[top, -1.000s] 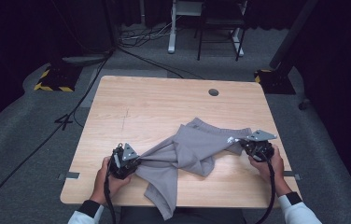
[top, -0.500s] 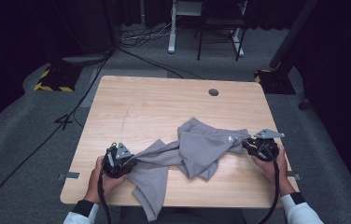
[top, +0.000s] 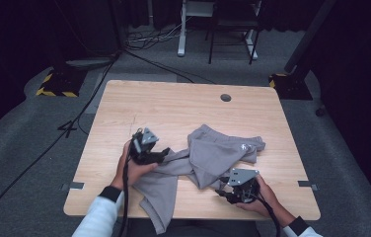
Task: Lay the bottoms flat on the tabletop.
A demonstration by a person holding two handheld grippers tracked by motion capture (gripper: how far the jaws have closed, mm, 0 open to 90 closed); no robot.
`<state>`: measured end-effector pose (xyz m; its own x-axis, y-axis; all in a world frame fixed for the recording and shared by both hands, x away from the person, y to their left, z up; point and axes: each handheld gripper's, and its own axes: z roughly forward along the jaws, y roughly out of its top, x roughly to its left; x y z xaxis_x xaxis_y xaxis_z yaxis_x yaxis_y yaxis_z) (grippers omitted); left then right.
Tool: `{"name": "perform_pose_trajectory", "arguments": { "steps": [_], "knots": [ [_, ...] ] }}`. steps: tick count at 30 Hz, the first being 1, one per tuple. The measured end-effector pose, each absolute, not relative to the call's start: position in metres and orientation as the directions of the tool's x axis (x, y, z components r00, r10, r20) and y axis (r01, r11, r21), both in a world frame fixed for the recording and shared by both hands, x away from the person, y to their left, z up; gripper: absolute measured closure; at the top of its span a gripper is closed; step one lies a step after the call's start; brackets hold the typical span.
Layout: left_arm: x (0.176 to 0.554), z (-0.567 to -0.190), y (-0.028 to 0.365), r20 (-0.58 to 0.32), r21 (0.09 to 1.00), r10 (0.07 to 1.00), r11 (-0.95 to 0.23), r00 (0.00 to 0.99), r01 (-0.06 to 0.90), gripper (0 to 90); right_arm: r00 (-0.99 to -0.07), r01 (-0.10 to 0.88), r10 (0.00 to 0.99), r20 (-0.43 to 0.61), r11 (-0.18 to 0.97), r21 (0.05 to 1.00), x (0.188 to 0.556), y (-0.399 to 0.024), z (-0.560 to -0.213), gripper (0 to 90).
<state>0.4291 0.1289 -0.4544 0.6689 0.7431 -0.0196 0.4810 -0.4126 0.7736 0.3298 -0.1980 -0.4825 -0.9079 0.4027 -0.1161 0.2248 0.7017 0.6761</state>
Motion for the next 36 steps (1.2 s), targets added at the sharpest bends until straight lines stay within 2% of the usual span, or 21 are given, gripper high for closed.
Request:
{"name": "perform_pose_trajectory", "arguments": {
  "steps": [4, 8, 11, 14, 15, 16, 18, 21, 22, 23, 24, 25, 26, 27, 31, 34, 35, 36],
  "knots": [
    [0.472, -0.459, 0.095, -0.028, 0.748, 0.736, -0.433, 0.676, 0.503, 34.4, -0.905, 0.267, 0.420, -0.070, 0.688, 0.675, 0.338, -0.200, -0.490, 52.4],
    [0.497, -0.465, 0.062, -0.101, 0.737, 0.718, -0.411, 0.689, 0.537, 32.7, -0.906, 0.255, 0.416, -0.082, 0.690, 0.678, 0.338, -0.199, -0.490, 56.9],
    [0.503, -0.471, 0.041, -0.049, 0.701, 0.712, -0.475, 0.700, 0.532, 32.7, -0.908, 0.256, 0.413, -0.074, 0.686, 0.681, 0.338, -0.201, -0.490, 60.1],
    [0.506, -0.479, 0.031, -0.046, 0.682, 0.723, -0.481, 0.690, 0.550, 34.3, -0.911, 0.251, 0.406, -0.074, 0.686, 0.683, 0.337, -0.202, -0.491, 60.4],
    [0.508, -0.482, 0.030, -0.063, 0.678, 0.723, -0.475, 0.688, 0.562, 37.8, -0.912, 0.250, 0.403, -0.070, 0.685, 0.684, 0.337, -0.202, -0.491, 60.4],
    [0.509, -0.489, 0.026, -0.064, 0.648, 0.729, -0.488, 0.681, 0.584, 45.2, -0.912, 0.255, 0.406, -0.065, 0.681, 0.686, 0.338, -0.203, -0.491, 61.8],
    [0.508, -0.491, 0.024, -0.029, 0.649, 0.720, -0.514, 0.693, 0.561, 46.9, -0.913, 0.252, 0.404, -0.067, 0.683, 0.685, 0.338, -0.203, -0.491, 62.5],
    [0.506, -0.490, 0.023, -0.044, 0.652, 0.703, -0.518, 0.710, 0.553, 60.4, -0.916, 0.241, 0.393, -0.076, 0.693, 0.680, 0.338, -0.202, -0.490, 64.8],
    [0.506, -0.490, 0.024, -0.050, 0.652, 0.694, -0.522, 0.718, 0.549, 69.9, -0.913, 0.239, 0.399, -0.085, 0.693, 0.680, 0.337, -0.202, -0.490, 71.0],
    [0.506, -0.490, 0.025, -0.048, 0.651, 0.690, -0.527, 0.722, 0.546, 69.9, -0.913, 0.239, 0.399, -0.085, 0.693, 0.680, 0.337, -0.202, -0.490, 71.0],
    [0.507, -0.490, 0.028, -0.040, 0.650, 0.682, -0.537, 0.730, 0.537, 79.7, -0.914, 0.226, 0.393, -0.103, 0.702, 0.675, 0.337, -0.202, -0.490, 79.8],
    [0.507, -0.490, 0.028, -0.040, 0.650, 0.682, -0.537, 0.730, 0.537, 82.9, -0.914, 0.226, 0.393, -0.103, 0.702, 0.675, 0.337, -0.202, -0.490, 79.8],
    [0.507, -0.489, 0.030, -0.032, 0.649, 0.685, -0.540, 0.728, 0.536, 85.8, -0.911, 0.223, 0.397, -0.116, 0.707, 0.671, 0.336, -0.202, -0.489, 83.8],
    [0.508, -0.489, 0.033, -0.022, 0.646, 0.692, -0.541, 0.722, 0.539, 86.8, -0.909, 0.211, 0.395, -0.132, 0.710, 0.672, 0.334, -0.203, -0.489, 88.4],
    [0.510, -0.488, 0.055, 0.011, 0.642, 0.738, -0.522, 0.674, 0.562, 88.0, -0.910, 0.196, 0.387, -0.145, 0.713, 0.673, 0.333, -0.206, -0.486, 88.8],
    [0.512, -0.486, 0.088, 0.012, 0.641, 0.789, -0.478, 0.614, 0.600, 88.1, -0.910, 0.202, 0.395, -0.128, 0.691, 0.694, 0.332, -0.215, -0.478, 88.9],
    [0.513, -0.483, 0.116, 0.008, 0.649, 0.831, -0.427, 0.556, 0.630, 88.1, -0.906, 0.208, 0.404, -0.125, 0.683, 0.700, 0.331, -0.219, -0.476, 88.9],
    [0.513, -0.483, 0.116, 0.008, 0.649, 0.831, -0.427, 0.556, 0.630, 88.1, -0.906, 0.208, 0.404, -0.125, 0.683, 0.700, 0.331, -0.219, -0.476, 88.9]
  ]
}}
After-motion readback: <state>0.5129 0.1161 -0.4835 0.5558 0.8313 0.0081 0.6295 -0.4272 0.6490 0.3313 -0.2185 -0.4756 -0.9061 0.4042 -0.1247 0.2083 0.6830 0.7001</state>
